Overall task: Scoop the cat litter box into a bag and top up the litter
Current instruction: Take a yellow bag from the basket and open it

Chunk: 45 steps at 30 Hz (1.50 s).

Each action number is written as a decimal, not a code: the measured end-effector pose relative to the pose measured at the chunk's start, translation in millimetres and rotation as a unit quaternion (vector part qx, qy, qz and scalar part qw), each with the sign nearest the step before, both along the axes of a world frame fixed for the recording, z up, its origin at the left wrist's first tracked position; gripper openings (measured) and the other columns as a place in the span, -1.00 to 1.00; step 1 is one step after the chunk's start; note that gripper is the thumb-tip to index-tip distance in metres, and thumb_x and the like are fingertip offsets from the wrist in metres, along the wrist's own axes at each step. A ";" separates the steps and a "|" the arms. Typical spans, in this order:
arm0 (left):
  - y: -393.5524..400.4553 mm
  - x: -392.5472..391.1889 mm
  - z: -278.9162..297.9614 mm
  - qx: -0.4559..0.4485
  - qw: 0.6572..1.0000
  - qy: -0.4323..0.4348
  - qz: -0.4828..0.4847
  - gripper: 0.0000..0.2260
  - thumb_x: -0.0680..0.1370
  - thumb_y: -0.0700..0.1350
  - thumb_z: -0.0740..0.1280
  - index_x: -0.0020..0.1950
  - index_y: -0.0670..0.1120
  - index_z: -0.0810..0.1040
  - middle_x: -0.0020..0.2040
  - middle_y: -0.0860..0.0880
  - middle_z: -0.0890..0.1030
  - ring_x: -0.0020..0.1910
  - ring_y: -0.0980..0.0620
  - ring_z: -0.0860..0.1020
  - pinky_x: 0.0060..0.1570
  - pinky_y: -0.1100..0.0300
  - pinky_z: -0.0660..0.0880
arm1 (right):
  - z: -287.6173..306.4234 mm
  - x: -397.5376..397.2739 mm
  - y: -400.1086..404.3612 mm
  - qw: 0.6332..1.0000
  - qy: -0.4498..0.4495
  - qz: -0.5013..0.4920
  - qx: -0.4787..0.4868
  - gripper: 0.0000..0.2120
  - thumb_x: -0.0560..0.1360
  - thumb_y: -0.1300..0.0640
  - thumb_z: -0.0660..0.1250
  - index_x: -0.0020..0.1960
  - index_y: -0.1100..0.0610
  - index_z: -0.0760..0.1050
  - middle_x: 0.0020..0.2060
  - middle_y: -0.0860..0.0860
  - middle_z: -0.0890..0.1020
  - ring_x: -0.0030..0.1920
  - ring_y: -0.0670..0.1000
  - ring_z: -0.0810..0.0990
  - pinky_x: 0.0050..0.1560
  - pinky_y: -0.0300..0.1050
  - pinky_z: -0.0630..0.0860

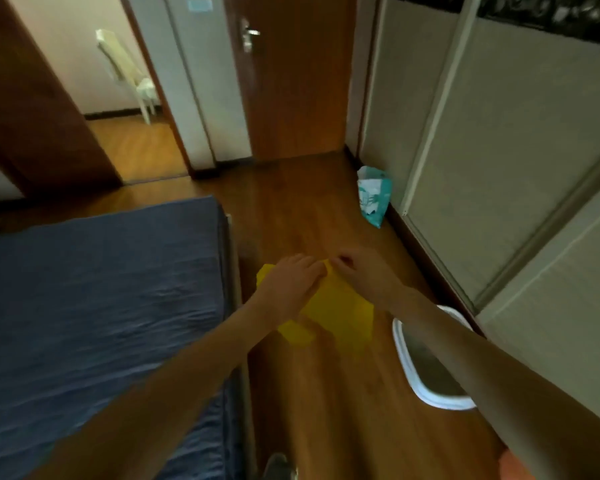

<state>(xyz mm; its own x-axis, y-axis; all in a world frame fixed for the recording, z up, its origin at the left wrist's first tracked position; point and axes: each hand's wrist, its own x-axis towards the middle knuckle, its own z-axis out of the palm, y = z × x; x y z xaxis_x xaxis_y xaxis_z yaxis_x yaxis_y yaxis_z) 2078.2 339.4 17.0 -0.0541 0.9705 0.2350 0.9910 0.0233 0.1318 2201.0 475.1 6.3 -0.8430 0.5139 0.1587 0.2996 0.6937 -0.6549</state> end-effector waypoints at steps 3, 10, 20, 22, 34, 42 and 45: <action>35.6 -33.2 5.3 -0.047 0.997 -0.048 -0.034 -0.75 0.59 -0.10 0.19 0.20 -0.17 0.52 0.08 -0.15 0.56 0.04 -0.13 0.51 0.02 0.03 0.42 | 0.5 -11.5 14.3 0.998 0.000 -0.063 0.007 -0.73 0.59 0.07 0.23 -0.26 0.09 0.48 -0.34 -0.04 0.57 -0.34 -0.04 0.52 -0.32 -0.10 0.36; 129.6 -59.5 -1.1 -0.080 0.987 -0.071 -0.120 -0.81 0.56 0.02 0.29 0.03 -0.09 0.55 -0.21 -0.01 0.57 -0.25 0.04 0.50 -0.31 0.23 0.28 | 22.0 -5.4 53.3 0.972 -0.006 -0.217 0.094 -0.67 0.48 0.03 0.22 0.00 0.26 0.60 -0.10 0.20 0.65 -0.09 0.18 0.61 -0.04 0.01 0.48; 278.4 -48.5 -52.1 -0.185 0.943 -0.259 -0.095 -0.76 0.37 0.05 0.46 -0.32 -0.02 0.45 -0.38 -0.05 0.53 -0.38 0.10 0.45 -0.30 0.03 0.46 | -16.7 6.2 143.7 0.954 0.009 -0.283 0.097 -0.63 0.41 -0.12 0.17 -0.11 0.18 0.51 -0.21 0.04 0.57 -0.16 0.04 0.45 -0.09 -0.13 0.38; 308.5 -45.9 -61.1 -0.199 0.935 -0.278 -0.095 -0.72 0.30 0.11 0.43 -0.39 -0.03 0.42 -0.44 -0.04 0.50 -0.42 0.09 0.43 -0.35 0.02 0.42 | -24.3 3.2 168.0 0.952 -0.009 -0.286 0.110 -0.70 0.41 -0.06 0.18 -0.14 0.17 0.51 -0.24 0.03 0.56 -0.18 0.05 0.46 -0.11 -0.15 0.37; 457.5 -18.3 -42.8 -0.306 0.861 -0.389 -0.116 -0.82 0.49 -0.10 0.38 -0.30 -0.11 0.54 -0.47 0.06 0.50 -0.44 0.14 0.47 -0.39 0.28 0.38 | -41.1 15.1 274.3 0.891 -0.147 -0.425 0.060 -0.76 0.54 -0.07 0.23 -0.13 0.02 0.60 -0.22 -0.06 0.68 -0.09 0.03 0.60 -0.04 -0.10 0.45; 527.7 10.0 -56.8 -0.422 0.763 -0.465 -0.154 -0.92 0.56 -0.13 0.32 -0.14 -0.04 0.55 -0.17 -0.07 0.57 -0.18 0.01 0.54 -0.09 0.13 0.53 | -58.7 21.6 314.0 0.803 -0.059 -0.590 -0.055 -0.73 0.51 0.07 0.30 0.17 0.14 0.53 0.01 0.10 0.64 0.03 0.19 0.54 -0.03 0.05 0.50; 561.1 18.7 -63.3 -0.466 0.716 -0.496 -0.155 -0.91 0.57 -0.19 0.26 -0.11 -0.10 0.53 -0.14 -0.10 0.59 -0.12 -0.02 0.57 -0.04 0.08 0.54 | -68.7 23.2 330.7 0.713 -0.080 -0.691 -0.082 -0.56 0.46 -0.01 0.37 0.24 0.17 0.38 0.11 0.18 0.49 0.10 0.22 0.45 0.05 0.09 0.46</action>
